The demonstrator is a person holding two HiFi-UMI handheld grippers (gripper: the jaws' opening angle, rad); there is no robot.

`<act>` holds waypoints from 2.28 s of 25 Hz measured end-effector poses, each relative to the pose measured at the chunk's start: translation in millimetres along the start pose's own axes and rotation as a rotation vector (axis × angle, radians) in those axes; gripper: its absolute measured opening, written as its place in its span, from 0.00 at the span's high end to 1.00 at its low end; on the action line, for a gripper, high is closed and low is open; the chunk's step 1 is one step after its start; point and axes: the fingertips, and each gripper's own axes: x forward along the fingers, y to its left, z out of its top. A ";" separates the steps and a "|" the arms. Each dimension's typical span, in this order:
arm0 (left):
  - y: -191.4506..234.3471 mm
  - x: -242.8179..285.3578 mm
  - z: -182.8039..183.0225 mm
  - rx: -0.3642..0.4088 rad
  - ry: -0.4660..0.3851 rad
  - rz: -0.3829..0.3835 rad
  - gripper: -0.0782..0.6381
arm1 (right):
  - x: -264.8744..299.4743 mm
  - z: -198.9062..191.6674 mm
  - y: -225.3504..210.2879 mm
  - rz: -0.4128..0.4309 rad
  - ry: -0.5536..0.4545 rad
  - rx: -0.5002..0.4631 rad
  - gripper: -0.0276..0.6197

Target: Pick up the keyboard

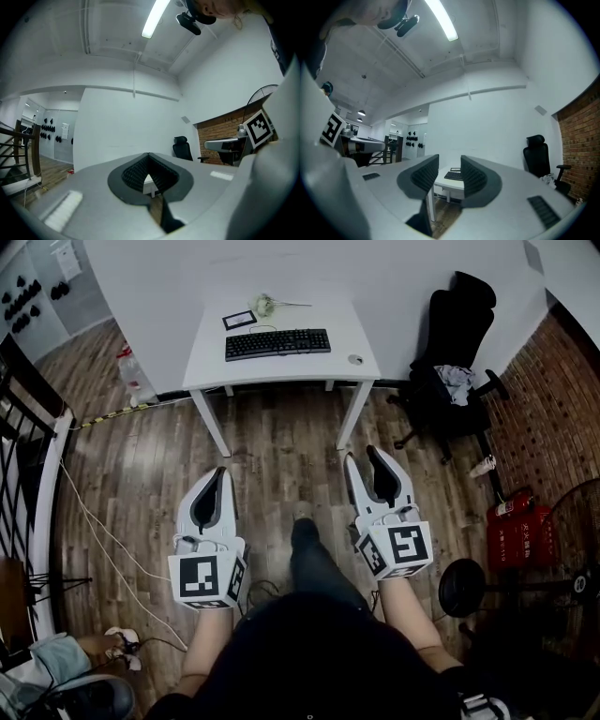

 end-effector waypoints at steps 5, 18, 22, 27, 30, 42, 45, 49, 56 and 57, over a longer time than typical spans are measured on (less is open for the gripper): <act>12.3 63.3 -5.4 -0.008 -0.011 -0.011 0.88 | 56.0 -13.0 -32.8 0.005 0.005 0.009 0.73; 63.3 258.2 0.4 -0.012 -0.023 0.058 0.88 | 245.0 -25.4 -138.0 0.063 0.051 0.028 0.72; 75.1 305.5 -1.6 -0.011 -0.026 0.078 0.87 | 290.7 -32.5 -165.1 0.077 0.063 0.030 0.72; 82.2 347.6 -7.7 -0.021 -0.010 0.101 0.88 | 330.3 -42.4 -188.3 0.100 0.083 0.039 0.72; 85.8 365.0 -10.7 -0.029 -0.007 0.112 0.88 | 347.4 -46.5 -197.4 0.110 0.086 0.045 0.72; 106.5 404.3 -25.9 -0.029 0.006 0.121 0.88 | 389.6 -63.0 -210.6 0.120 0.097 0.056 0.72; 115.3 418.5 -30.2 -0.040 0.003 0.110 0.88 | 405.5 -68.6 -213.4 0.116 0.097 0.059 0.72; 132.2 447.0 -43.2 -0.046 0.009 0.085 0.87 | 434.8 -81.2 -217.9 0.111 0.106 0.063 0.72; 176.5 512.3 -76.2 -0.056 0.041 0.046 0.87 | 502.5 -115.9 -221.7 0.114 0.138 0.042 0.71; 183.5 522.3 -81.8 -0.057 0.049 0.038 0.87 | 512.2 -122.0 -223.5 0.107 0.148 0.043 0.71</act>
